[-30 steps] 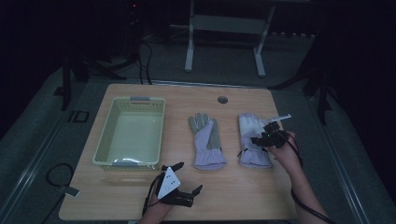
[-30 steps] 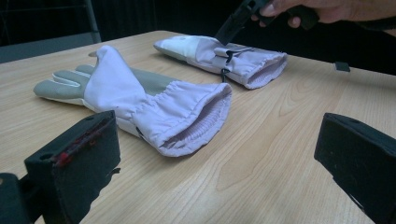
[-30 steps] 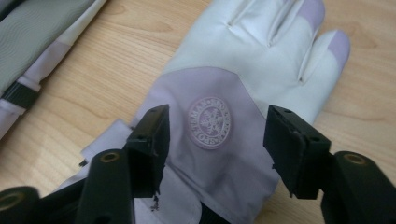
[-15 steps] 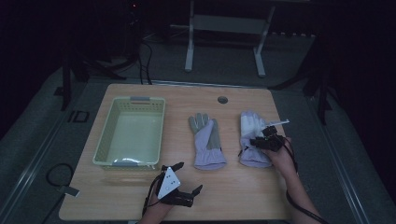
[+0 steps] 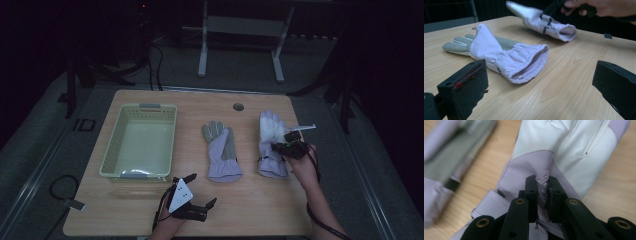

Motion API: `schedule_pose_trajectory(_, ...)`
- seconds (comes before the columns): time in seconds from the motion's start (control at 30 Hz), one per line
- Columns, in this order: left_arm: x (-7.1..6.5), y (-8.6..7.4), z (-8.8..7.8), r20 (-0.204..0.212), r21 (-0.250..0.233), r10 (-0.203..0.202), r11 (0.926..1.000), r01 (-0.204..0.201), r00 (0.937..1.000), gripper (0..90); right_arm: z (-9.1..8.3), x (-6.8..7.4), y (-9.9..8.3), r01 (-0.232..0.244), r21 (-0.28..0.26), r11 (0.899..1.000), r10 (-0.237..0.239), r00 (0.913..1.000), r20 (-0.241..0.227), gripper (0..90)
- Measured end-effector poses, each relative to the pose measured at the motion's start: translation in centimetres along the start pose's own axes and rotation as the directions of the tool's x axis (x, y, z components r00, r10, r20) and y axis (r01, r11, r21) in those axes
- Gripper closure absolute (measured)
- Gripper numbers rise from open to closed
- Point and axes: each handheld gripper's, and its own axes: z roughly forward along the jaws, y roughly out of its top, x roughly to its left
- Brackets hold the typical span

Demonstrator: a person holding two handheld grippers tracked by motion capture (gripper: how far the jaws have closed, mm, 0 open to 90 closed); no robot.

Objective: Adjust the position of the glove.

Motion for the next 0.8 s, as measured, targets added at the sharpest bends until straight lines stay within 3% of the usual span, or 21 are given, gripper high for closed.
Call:
schedule_pose_trajectory(0.13, 0.0, 0.0, 0.0, -0.001, 0.0, 0.0, 1.0, 0.0, 1.0, 0.1, -1.1, 1.0, 1.3, 0.019, -0.02, 1.0, -0.019, 0.9998, 0.008, 80.9)
schedule_pose_trajectory(0.3, 0.0, 0.0, 0.0, -0.001, 0.0, 0.0, 1.0, 0.0, 1.0, 0.1, -2.6, 3.1, 3.3, 0.042, -0.039, 0.998, -0.042, 0.9991, -0.008, 81.0)
schedule_pose_trajectory(0.33, 0.0, 0.0, 0.0, 0.0, 0.0, 0.0, 1.0, 0.0, 1.0, 0.1, -3.1, 4.1, 4.1, 0.055, -0.05, 0.997, -0.055, 0.9984, -0.011, 81.1)
schedule_pose_trajectory(0.37, 0.0, 0.0, 0.0, 0.0, 0.0, 0.0, 1.0, 0.0, 1.0, 0.1, -3.1, 4.1, 4.1, 0.055, -0.05, 0.997, -0.055, 0.9984, -0.011, 81.1)
schedule_pose_trajectory(0.47, 0.0, 0.0, 0.0, -0.001, 0.0, 0.002, 1.0, -0.002, 1.0, 0.1, -3.9, 6.3, 5.3, 0.058, -0.065, 0.996, -0.061, 0.9973, -0.04, 81.1)
schedule_pose_trajectory(0.5, 0.0, 0.0, 0.0, -0.001, 0.0, 0.002, 1.0, -0.002, 1.0, 0.1, -3.9, 6.3, 5.3, 0.058, -0.065, 0.996, -0.061, 0.9973, -0.04, 81.1)
schedule_pose_trajectory(0.53, 0.0, 0.0, 0.0, 0.0, 0.0, 0.003, 1.0, -0.003, 1.0, 0.1, -4.2, 7.6, 5.8, 0.07, -0.066, 0.995, -0.073, 0.9958, -0.055, 81.2)
schedule_pose_trajectory(0.57, 0.0, 0.0, 0.0, 0.0, 0.0, 0.003, 1.0, -0.003, 1.0, 0.0, -4.2, 7.6, 5.8, 0.07, -0.066, 0.995, -0.073, 0.9958, -0.055, 81.2)
schedule_pose_trajectory(0.6, 0.0, 0.0, 0.0, -0.001, -0.001, 0.004, 1.0, -0.004, 1.0, 0.1, -4.3, 8.9, 6.2, 0.092, -0.068, 0.993, -0.096, 0.9934, -0.064, 81.2)
schedule_pose_trajectory(0.73, -0.1, 0.0, 0.0, -0.002, -0.002, 0.005, 1.0, -0.005, 1.0, 0.1, -4.1, 11.3, 6.7, 0.132, -0.059, 0.99, -0.136, 0.9878, -0.075, 81.1)
schedule_pose_trajectory(0.77, -0.1, 0.0, 0.0, -0.002, -0.002, 0.005, 1.0, -0.005, 1.0, 0.1, -4.1, 11.3, 6.7, 0.132, -0.059, 0.99, -0.136, 0.9878, -0.075, 81.1)
schedule_pose_trajectory(0.8, -0.1, 0.0, 0.0, -0.002, -0.001, 0.006, 1.0, -0.006, 1.0, 0.1, -3.8, 12.4, 6.8, 0.141, -0.057, 0.988, -0.146, 0.9858, -0.084, 81.1)
